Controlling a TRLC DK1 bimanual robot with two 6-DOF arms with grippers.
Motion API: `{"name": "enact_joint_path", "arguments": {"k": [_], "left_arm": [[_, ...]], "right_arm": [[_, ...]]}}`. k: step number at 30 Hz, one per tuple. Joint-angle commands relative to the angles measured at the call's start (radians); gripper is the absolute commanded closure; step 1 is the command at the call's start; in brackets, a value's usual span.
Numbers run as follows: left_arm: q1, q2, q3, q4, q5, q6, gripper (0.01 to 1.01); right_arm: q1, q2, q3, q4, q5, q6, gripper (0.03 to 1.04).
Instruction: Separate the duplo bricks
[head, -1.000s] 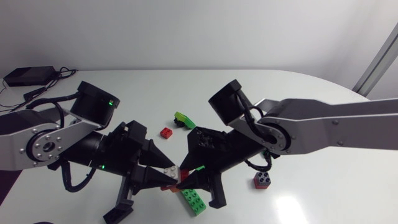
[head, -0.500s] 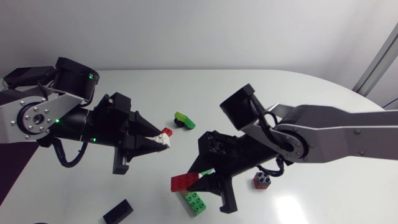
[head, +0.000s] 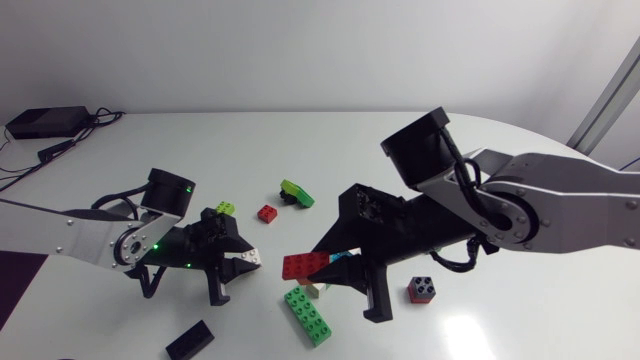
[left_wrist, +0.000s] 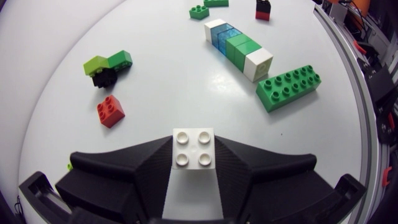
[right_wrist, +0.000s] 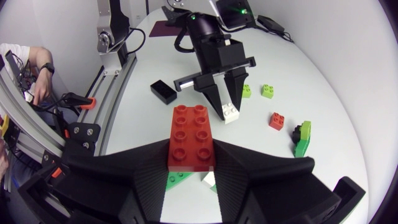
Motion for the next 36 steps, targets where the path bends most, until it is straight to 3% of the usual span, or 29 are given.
{"name": "enact_joint_path", "arguments": {"k": [1,9,13,22,29,36], "left_arm": [[-0.020,0.042,-0.026,0.021,-0.015,0.029,0.746],[-0.035,0.047,-0.023,0.023,-0.039,0.029,0.708],[-0.032,0.018,-0.020,0.017,-0.038,0.022,0.410],[-0.043,-0.085,-0.015,-0.012,-0.032,-0.023,0.182],[-0.047,-0.228,0.052,-0.160,0.186,-0.158,0.154],[-0.007,-0.243,0.121,-0.206,0.450,-0.288,0.154]], "right_arm": [[-0.007,-0.017,-0.017,0.006,-0.002,0.023,0.81],[-0.011,-0.027,-0.021,0.006,-0.003,0.030,0.80],[-0.013,-0.029,-0.015,0.017,-0.003,0.043,0.80],[-0.034,-0.038,-0.015,0.045,-0.006,0.073,0.80],[-0.080,-0.044,-0.006,0.094,-0.060,0.141,0.80],[-0.119,-0.040,0.042,0.098,-0.172,0.218,0.80]]}}
